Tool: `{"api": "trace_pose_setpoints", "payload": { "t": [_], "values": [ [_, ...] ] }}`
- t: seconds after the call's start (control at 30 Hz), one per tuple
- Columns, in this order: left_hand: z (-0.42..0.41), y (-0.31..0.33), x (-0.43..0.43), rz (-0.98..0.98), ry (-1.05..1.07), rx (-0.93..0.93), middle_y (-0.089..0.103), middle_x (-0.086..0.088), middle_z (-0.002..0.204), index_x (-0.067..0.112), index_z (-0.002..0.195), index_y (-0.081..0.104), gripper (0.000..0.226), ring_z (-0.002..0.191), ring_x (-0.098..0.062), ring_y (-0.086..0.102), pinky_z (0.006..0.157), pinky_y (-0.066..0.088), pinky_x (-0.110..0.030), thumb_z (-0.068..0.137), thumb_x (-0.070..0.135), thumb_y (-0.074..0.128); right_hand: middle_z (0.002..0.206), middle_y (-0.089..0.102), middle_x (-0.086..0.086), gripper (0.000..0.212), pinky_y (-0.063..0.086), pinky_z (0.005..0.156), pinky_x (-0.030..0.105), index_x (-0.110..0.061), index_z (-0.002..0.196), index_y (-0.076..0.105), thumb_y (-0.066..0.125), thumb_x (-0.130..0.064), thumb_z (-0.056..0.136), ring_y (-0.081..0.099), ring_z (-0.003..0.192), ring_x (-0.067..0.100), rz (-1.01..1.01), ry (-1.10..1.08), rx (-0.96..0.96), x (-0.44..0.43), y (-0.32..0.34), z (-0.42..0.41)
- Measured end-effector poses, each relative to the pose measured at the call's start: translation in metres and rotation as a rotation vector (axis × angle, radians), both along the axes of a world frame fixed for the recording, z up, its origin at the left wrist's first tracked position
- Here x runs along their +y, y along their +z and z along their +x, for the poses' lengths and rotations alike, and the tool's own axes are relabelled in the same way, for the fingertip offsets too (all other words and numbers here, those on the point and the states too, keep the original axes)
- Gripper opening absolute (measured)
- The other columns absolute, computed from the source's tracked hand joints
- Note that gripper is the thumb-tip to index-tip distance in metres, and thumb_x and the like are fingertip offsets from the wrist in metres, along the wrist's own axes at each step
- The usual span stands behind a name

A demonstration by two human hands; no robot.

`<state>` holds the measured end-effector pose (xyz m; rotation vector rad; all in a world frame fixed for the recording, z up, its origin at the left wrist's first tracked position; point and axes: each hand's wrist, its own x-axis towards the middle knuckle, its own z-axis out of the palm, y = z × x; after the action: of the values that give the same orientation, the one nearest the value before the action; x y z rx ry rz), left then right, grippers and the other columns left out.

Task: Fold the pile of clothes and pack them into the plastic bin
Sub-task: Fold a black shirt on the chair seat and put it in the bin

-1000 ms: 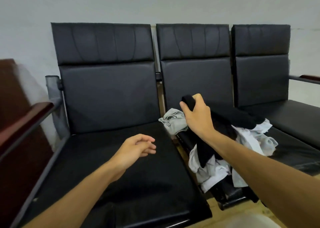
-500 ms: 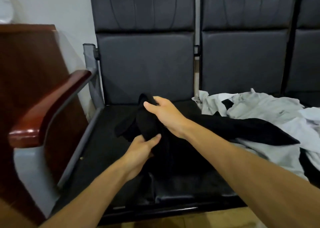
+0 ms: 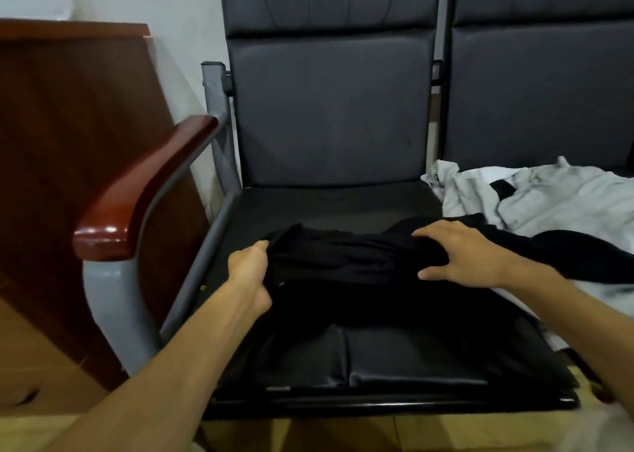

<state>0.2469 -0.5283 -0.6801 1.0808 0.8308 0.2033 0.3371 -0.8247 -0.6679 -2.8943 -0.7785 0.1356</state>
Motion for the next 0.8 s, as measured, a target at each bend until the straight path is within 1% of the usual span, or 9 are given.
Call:
{"api": "trace_pose_setpoints", "payload": {
  "t": [0.13,0.2,0.23,0.3,0.37,0.43,0.57,0.67,0.8],
  "values": [
    [0.01,-0.007,0.007,0.033,0.07,0.017,0.064,-0.015,0.113,0.01,0.126,0.056,0.036,0.093,-0.037,0.065,0.083,0.054,-0.054,0.091,0.017,0.059,0.141,0.043,0.001,0.069,0.031,0.111,0.04,-0.025,0.142,0.039,0.067,-0.047,0.083,0.036,0.134,0.023,-0.053,-0.164,-0.174,-0.009,-0.003,0.004],
    [0.012,-0.01,0.001,0.219,0.088,0.051,0.062,-0.012,0.108,0.008,0.11,0.06,0.019,0.092,-0.03,0.061,0.088,0.052,-0.043,0.093,0.017,0.056,0.132,0.053,0.004,0.05,0.043,0.1,0.043,-0.023,0.133,0.051,0.064,-0.041,0.088,0.047,0.125,0.026,0.024,-0.221,-0.159,-0.011,-0.005,0.003],
    [0.011,-0.01,-0.005,0.355,0.038,0.065,0.059,-0.011,0.104,0.01,0.102,0.059,0.011,0.088,-0.026,0.058,0.086,0.05,-0.037,0.094,0.017,0.054,0.125,0.059,0.005,0.04,0.047,0.094,0.042,-0.022,0.127,0.057,0.062,-0.038,0.091,0.052,0.119,0.027,0.066,-0.226,-0.166,-0.01,-0.005,0.002],
    [0.009,-0.013,-0.016,0.643,-0.111,0.106,0.05,-0.01,0.114,0.013,0.115,0.051,0.022,0.097,-0.025,0.053,0.085,0.043,-0.034,0.094,0.019,0.055,0.11,0.068,0.006,0.026,0.05,0.084,0.04,-0.022,0.114,0.064,0.055,-0.038,0.095,0.06,0.107,0.03,0.127,-0.214,-0.231,-0.005,-0.001,-0.001],
    [0.003,-0.011,-0.028,1.095,-0.292,0.218,0.035,-0.009,0.132,0.013,0.13,0.041,0.045,0.12,-0.029,0.041,0.099,0.035,-0.036,0.09,0.021,0.06,0.101,0.07,0.005,0.026,0.047,0.076,0.036,-0.023,0.107,0.066,0.048,-0.039,0.098,0.062,0.1,0.03,0.149,-0.185,-0.334,0.001,0.006,-0.006],
    [0.0,-0.009,-0.039,1.509,-0.359,0.136,0.033,-0.004,0.129,0.019,0.124,0.046,0.041,0.123,-0.026,0.033,0.103,0.028,-0.035,0.087,0.022,0.063,0.099,0.068,0.003,0.029,0.047,0.074,0.038,-0.022,0.106,0.066,0.044,-0.04,0.099,0.062,0.099,0.029,0.199,-0.138,-0.432,0.008,0.014,-0.01],
    [0.001,-0.018,-0.066,1.299,-0.823,-0.156,0.049,0.004,0.104,0.021,0.108,0.059,0.029,0.104,-0.016,0.054,0.092,0.044,-0.026,0.086,0.037,0.067,0.093,0.06,-0.004,0.03,0.049,0.07,0.038,-0.019,0.098,0.068,0.047,-0.039,0.098,0.059,0.092,0.02,0.385,-0.043,-0.575,0.021,0.025,-0.015],
    [0.003,-0.035,-0.071,1.377,-1.18,0.024,0.044,0.004,0.124,0.022,0.131,0.047,0.054,0.118,-0.012,0.045,0.102,0.041,-0.032,0.086,0.048,0.063,0.075,0.059,-0.001,0.036,0.04,0.063,0.034,-0.011,0.087,0.065,0.046,-0.04,0.099,0.058,0.079,0.023,0.417,-0.106,-0.535,0.018,0.024,-0.012],
    [0.011,-0.04,-0.061,1.466,-1.037,0.01,0.064,0.002,0.111,0.023,0.113,0.062,0.019,0.105,-0.016,0.06,0.09,0.048,-0.03,0.094,0.024,0.059,0.061,0.051,-0.008,0.036,0.033,0.061,0.03,-0.013,0.089,0.068,0.049,-0.043,0.098,0.052,0.071,0.018,0.409,-0.234,-0.418,0.008,0.011,-0.006]
  ]
}}
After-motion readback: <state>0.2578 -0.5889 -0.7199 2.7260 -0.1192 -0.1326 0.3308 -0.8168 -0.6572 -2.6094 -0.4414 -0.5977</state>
